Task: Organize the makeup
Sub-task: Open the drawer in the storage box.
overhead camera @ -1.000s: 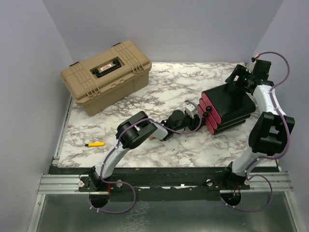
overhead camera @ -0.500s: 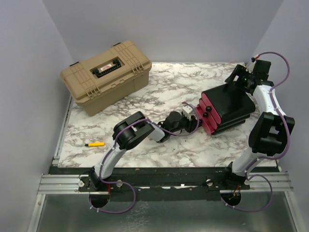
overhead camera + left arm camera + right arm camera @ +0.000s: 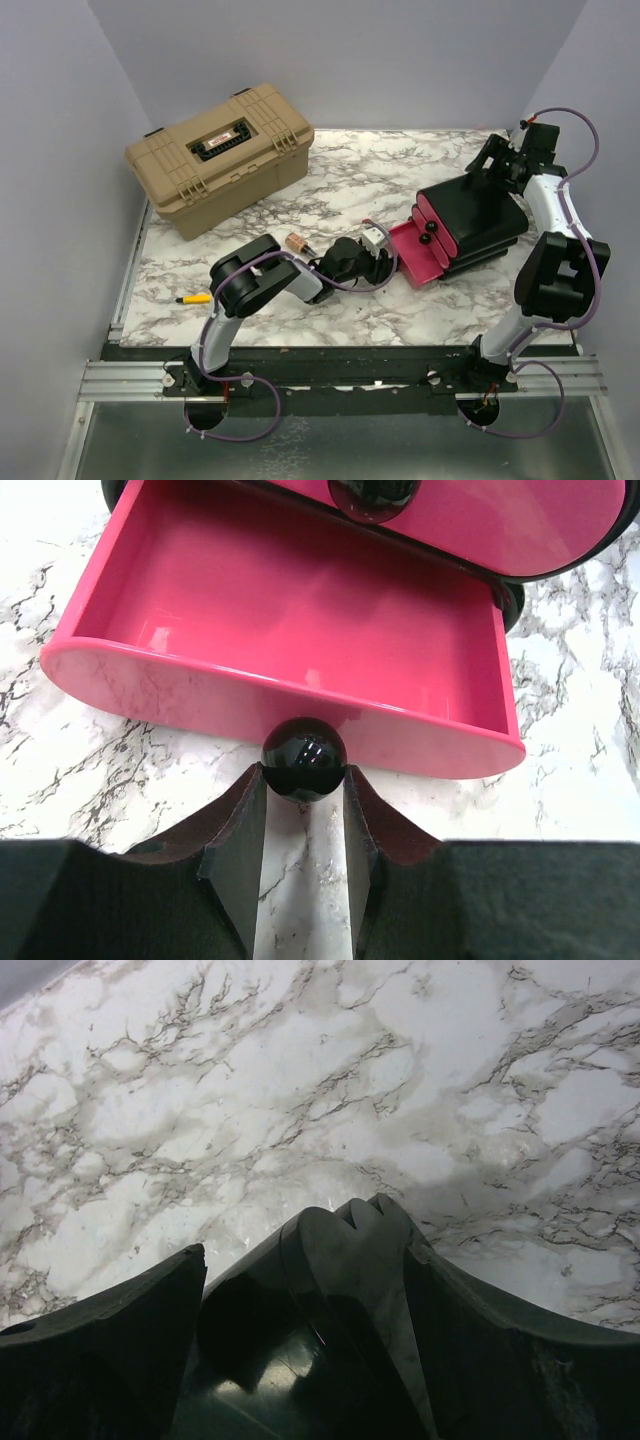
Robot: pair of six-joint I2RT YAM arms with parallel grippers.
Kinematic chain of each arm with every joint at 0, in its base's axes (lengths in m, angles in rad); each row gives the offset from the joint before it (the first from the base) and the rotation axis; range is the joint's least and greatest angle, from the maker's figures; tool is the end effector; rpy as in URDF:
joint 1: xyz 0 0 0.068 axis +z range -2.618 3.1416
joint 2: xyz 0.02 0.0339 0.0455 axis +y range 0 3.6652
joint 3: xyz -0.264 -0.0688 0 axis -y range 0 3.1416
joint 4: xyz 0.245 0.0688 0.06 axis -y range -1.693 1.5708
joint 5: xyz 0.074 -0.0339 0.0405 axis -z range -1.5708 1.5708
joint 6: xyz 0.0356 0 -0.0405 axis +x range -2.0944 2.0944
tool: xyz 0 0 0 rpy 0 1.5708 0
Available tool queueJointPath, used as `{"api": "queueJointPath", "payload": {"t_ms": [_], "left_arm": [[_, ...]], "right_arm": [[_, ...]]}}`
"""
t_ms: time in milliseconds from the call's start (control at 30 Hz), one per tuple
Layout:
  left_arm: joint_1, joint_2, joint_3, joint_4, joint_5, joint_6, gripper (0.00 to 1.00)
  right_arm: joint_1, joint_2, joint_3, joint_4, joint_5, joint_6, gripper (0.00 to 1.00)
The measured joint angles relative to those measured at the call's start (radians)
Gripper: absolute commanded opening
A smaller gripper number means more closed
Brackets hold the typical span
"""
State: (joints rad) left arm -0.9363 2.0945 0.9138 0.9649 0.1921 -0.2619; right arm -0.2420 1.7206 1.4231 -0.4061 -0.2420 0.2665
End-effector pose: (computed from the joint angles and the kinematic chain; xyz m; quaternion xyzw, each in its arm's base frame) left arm 0.2358 -0.3319 0.1150 0.3133 0.7120 -0.4136 0.4732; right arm 0.3846 -0.0861 0.2899 0.1775 0.8846 0.1146 0.4157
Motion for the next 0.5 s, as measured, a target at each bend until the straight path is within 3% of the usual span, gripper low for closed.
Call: {"api": "queueJointPath", "payload": {"t_ms": [500], "left_arm": [[0.002,-0.079,-0.035,-0.113,0.001,0.069,0.14]], "right_arm": [[0.002,0.000,0.079,-0.099,-0.018,-0.019,0.89]]}}
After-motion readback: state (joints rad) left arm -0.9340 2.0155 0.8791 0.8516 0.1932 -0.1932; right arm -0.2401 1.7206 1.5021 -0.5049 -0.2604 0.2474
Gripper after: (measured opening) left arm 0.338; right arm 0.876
